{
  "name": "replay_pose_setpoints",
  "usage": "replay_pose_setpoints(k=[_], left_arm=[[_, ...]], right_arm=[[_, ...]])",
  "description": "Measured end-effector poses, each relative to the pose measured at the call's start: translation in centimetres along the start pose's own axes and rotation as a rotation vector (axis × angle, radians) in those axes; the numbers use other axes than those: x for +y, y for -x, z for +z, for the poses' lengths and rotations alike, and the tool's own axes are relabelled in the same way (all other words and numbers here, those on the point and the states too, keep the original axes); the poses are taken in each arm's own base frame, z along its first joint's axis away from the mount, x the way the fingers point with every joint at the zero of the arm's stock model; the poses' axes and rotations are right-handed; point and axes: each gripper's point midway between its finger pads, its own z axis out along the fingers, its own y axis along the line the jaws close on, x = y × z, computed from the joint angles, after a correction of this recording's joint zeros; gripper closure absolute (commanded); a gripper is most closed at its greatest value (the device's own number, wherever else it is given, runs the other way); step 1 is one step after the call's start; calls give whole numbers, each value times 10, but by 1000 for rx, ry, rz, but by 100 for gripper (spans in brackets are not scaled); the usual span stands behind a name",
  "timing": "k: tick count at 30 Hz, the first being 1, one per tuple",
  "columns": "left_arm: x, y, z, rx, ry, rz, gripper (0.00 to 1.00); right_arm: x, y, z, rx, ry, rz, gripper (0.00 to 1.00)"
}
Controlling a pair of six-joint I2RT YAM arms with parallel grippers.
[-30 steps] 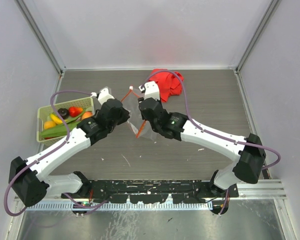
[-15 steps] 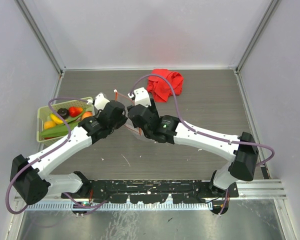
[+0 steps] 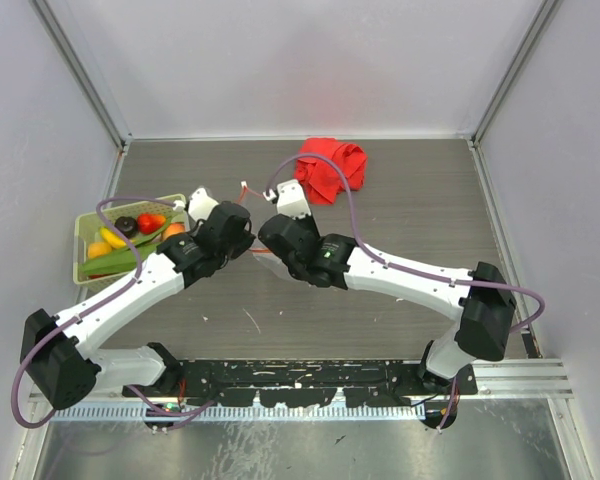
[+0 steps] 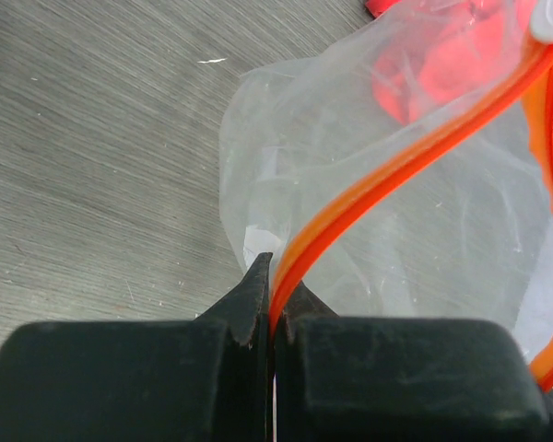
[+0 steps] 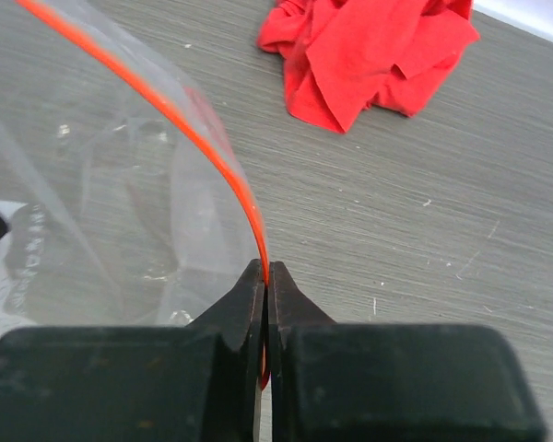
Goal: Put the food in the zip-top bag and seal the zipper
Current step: Open the zipper of the food storage bag.
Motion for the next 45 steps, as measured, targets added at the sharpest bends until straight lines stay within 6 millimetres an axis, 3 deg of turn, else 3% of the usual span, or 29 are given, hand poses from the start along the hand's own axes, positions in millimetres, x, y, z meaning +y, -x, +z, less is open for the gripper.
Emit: replay_pose_setpoints(k=[6,9,12,15,18,25,28,38,45], left_arm=[[-1,-5,1,18,-15,3,100],[-7,-11,3,43,-41,4,99],[-17,-17,6,69,-77,4,92],[-26,-24,8,100,-118,20,85],[-33,-29,9,127,-155,39,71],[-36,-39,7,159,-223,58,41],[-33,-38,0,161,-243,66,33],[-32,-10,-38,89,-337,29,9],[2,34,-41,-35,-252,-9,5]], right_arm=[[-23,-10,12,-4,-93,-1,99],[-34,-6,11,-30,-117,14,99],[-46,2,5,-75,-119,32,99],[-62,9,-5,-126,-121,45,99],[-72,11,-9,-160,-127,48,99],[-75,-9,-1,-166,-149,-35,99],[-74,-14,3,-170,-157,-53,99],[-71,-16,8,-185,-165,-59,99],[-69,-19,11,-194,-163,-53,99]])
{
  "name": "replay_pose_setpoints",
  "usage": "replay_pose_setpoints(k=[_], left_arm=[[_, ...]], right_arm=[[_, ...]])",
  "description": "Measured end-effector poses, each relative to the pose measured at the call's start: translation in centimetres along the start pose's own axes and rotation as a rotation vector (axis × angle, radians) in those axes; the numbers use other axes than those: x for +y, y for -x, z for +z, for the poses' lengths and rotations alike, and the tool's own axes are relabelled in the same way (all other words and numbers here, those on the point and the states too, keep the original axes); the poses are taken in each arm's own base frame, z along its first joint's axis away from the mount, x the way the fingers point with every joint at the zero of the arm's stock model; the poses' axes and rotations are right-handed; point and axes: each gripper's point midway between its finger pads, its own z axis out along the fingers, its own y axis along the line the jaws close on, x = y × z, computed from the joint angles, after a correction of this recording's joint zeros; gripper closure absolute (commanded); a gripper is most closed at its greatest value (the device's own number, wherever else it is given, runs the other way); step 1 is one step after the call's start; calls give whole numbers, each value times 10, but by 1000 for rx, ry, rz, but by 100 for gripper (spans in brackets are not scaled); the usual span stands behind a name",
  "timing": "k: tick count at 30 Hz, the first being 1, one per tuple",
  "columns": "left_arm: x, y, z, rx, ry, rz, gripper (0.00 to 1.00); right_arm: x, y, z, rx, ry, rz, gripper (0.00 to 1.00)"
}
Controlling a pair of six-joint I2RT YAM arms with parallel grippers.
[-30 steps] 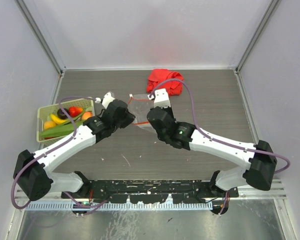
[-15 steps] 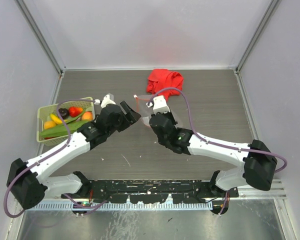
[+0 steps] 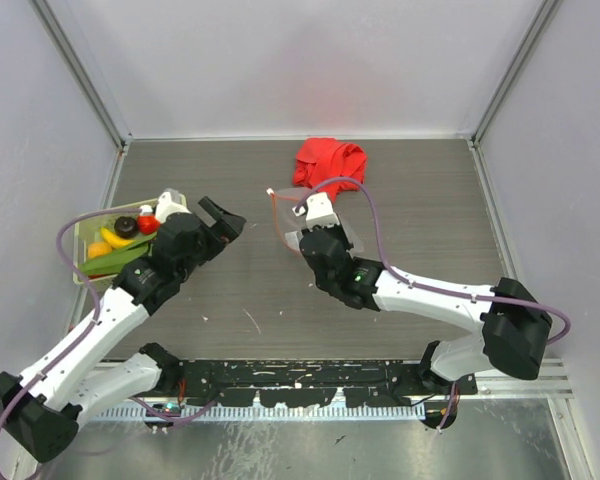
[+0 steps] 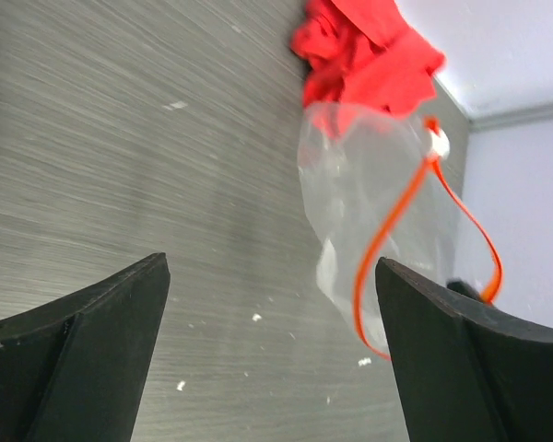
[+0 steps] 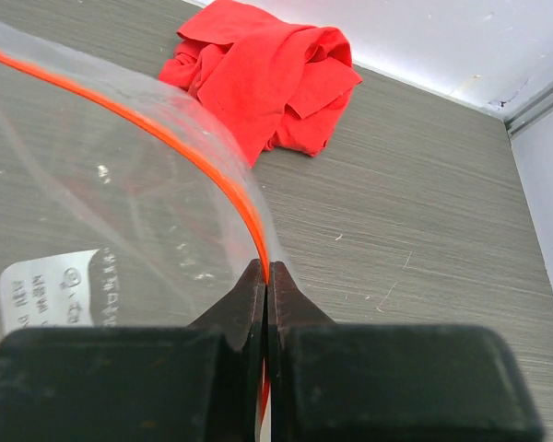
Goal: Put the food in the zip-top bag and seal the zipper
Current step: Open the zipper of the food storage bag, then move the bin to the center of the board.
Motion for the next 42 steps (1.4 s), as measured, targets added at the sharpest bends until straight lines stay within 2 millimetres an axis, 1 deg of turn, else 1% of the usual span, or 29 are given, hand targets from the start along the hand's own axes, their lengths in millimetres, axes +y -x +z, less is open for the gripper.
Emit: replay_pose_setpoints(k=[5,7,11,15,18,22,25,30,34,37,42], left_arm=[[43,31,-1,-73,141,-25,0],[61,39,-1,-86,201,-30,1],[108,57,-7,-108,366,-57,2],[146,75,-18,-130,517,-87,2],[166,90,-26,-148,616,-111,2],[189,108,-33,-151,758,-160,2],[200,117,-32,-145,844,-192,2],[221,115,-25,-125,953,-248,2],[243,113,-20,-116,1033,-312,0],[259,111,-15,-111,1083,-361,5],[273,108,-6,-100,1129,-401,9]], right_arm=[[4,-4,2,-1,2,2,99],[6,-7,4,0,3,0,100],[9,-14,5,8,10,-11,99],[11,-17,5,11,20,-14,99],[13,-17,5,8,27,-8,99],[15,-18,5,7,38,-5,99],[16,-19,5,8,44,-6,99],[17,-19,5,8,49,-5,99],[17,-19,5,8,52,-5,99],[18,-18,5,5,55,-1,99],[23,-21,7,7,66,-5,99]])
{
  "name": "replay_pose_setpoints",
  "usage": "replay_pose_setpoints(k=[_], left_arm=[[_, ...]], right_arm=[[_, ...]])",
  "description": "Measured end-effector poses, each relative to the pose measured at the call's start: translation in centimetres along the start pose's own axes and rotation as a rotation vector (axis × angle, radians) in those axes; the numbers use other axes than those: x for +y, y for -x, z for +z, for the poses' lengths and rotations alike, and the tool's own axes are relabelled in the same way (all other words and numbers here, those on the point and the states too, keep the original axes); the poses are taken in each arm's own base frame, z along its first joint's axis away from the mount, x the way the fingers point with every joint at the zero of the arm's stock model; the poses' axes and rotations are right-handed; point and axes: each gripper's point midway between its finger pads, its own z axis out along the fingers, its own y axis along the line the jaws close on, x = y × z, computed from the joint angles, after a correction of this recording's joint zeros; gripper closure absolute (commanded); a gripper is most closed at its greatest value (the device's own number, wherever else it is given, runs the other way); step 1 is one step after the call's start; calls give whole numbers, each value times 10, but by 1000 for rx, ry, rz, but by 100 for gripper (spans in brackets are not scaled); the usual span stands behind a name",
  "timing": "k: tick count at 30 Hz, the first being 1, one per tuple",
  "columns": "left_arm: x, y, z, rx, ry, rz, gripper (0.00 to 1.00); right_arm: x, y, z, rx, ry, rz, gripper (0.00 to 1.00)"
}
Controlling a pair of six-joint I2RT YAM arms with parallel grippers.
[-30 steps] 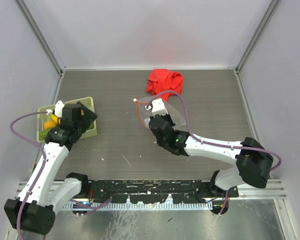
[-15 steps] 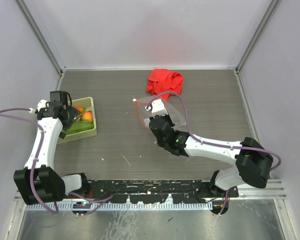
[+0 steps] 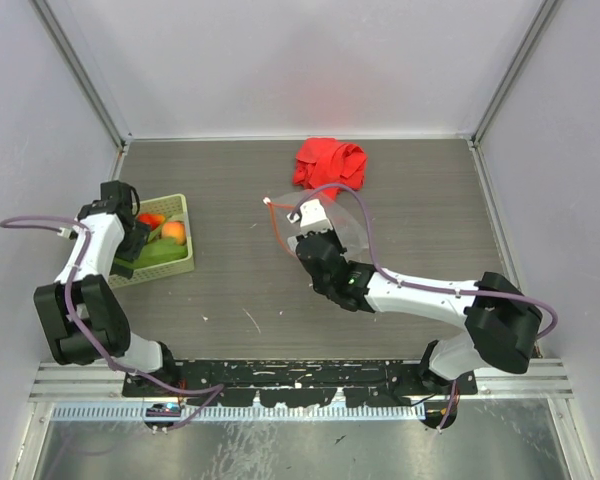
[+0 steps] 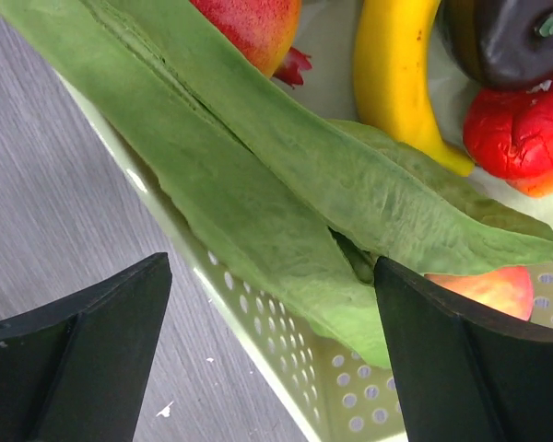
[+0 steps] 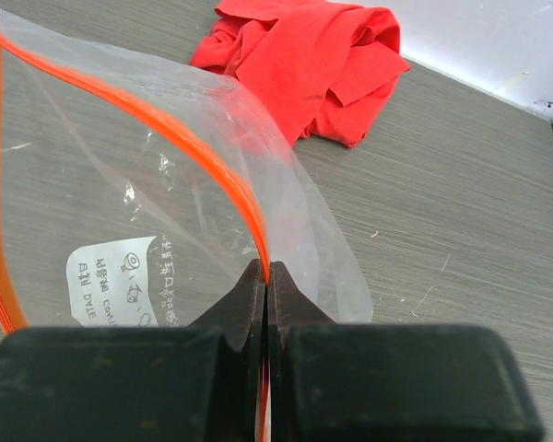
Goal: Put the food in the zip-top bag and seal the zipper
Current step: Move the bin to the center of the board.
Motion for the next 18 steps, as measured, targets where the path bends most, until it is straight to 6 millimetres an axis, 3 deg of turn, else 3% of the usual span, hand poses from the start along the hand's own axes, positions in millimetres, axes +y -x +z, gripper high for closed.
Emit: replay_pose_setpoints(k=[6,10,18], left_arm=[[-5,-2,16,8,31,-20,5],[-4,-7,28,18,67,-10,8],[-8,-6,36,19,96,10,44]], right_arm=[[7,-7,3,12,20,-17,99],[9,-5,3,8,29,-14,99],[13,-8,4,11,40,-18,99]])
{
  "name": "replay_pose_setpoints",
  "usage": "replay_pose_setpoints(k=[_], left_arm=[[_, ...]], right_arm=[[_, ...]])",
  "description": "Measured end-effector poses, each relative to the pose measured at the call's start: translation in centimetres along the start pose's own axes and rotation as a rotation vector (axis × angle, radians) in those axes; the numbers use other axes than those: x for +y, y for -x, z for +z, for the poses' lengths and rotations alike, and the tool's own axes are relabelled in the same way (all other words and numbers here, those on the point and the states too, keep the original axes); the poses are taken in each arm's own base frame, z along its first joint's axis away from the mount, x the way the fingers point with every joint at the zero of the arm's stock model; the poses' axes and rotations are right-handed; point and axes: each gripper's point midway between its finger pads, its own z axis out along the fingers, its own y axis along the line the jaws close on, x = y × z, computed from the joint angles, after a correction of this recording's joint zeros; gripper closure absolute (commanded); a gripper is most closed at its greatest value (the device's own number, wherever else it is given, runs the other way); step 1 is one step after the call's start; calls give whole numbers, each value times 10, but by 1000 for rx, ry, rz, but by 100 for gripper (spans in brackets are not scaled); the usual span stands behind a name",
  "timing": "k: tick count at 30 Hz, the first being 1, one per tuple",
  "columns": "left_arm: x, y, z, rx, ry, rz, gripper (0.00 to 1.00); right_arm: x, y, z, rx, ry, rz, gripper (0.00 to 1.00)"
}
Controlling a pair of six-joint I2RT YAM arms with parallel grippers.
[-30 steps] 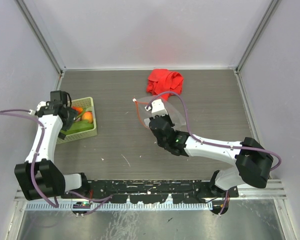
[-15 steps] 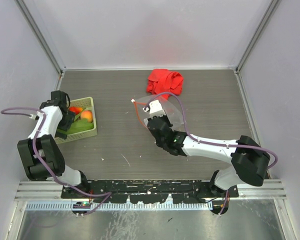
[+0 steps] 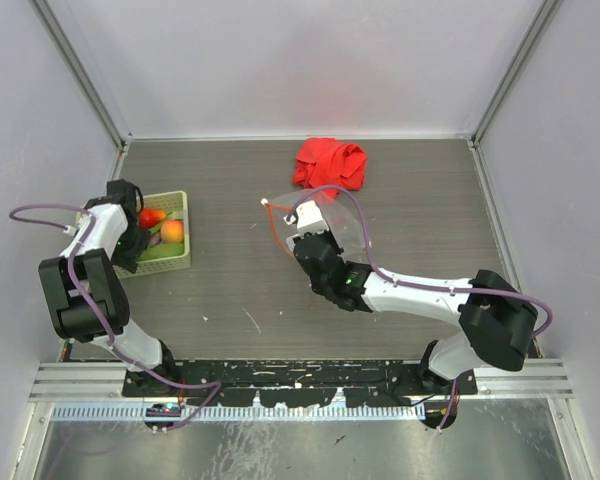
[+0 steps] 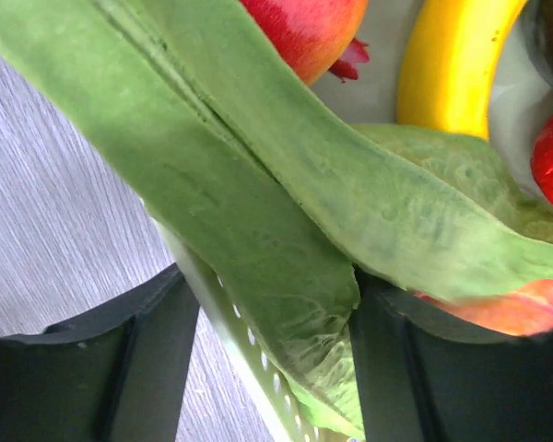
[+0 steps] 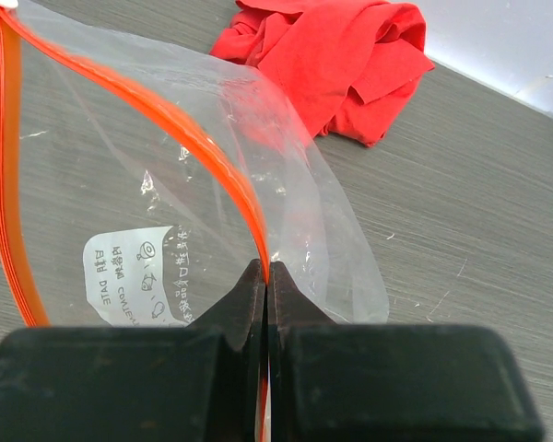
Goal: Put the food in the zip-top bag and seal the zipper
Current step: Move the bin to the center of the board.
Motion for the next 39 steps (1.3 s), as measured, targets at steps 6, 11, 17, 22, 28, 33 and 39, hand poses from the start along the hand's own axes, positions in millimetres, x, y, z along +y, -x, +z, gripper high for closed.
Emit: replay_pose_setpoints(k=[6,11,17,22,28,33,39], left_arm=[[-2,6,-6,-16,-23,26,74],[-5,20,-28,-58,-106,45,92],[-11,13,-42,-12,-197,149,100],[-17,-14,-44,74,-271,284,100],[-26,-58,-49,171,-302,548,98],[-28,-63,-47,203,-259,718,90],[-40,-39,-38,164,-148,829,73]], right_arm=[[1,0,0,1,7,0,99],[2,0,0,1,13,0,99],[3,0,0,1,17,1,99],[3,0,0,2,19,3,99],[3,0,0,1,19,5,99],[2,-2,-1,2,18,4,99],[2,-3,-1,4,21,4,99]])
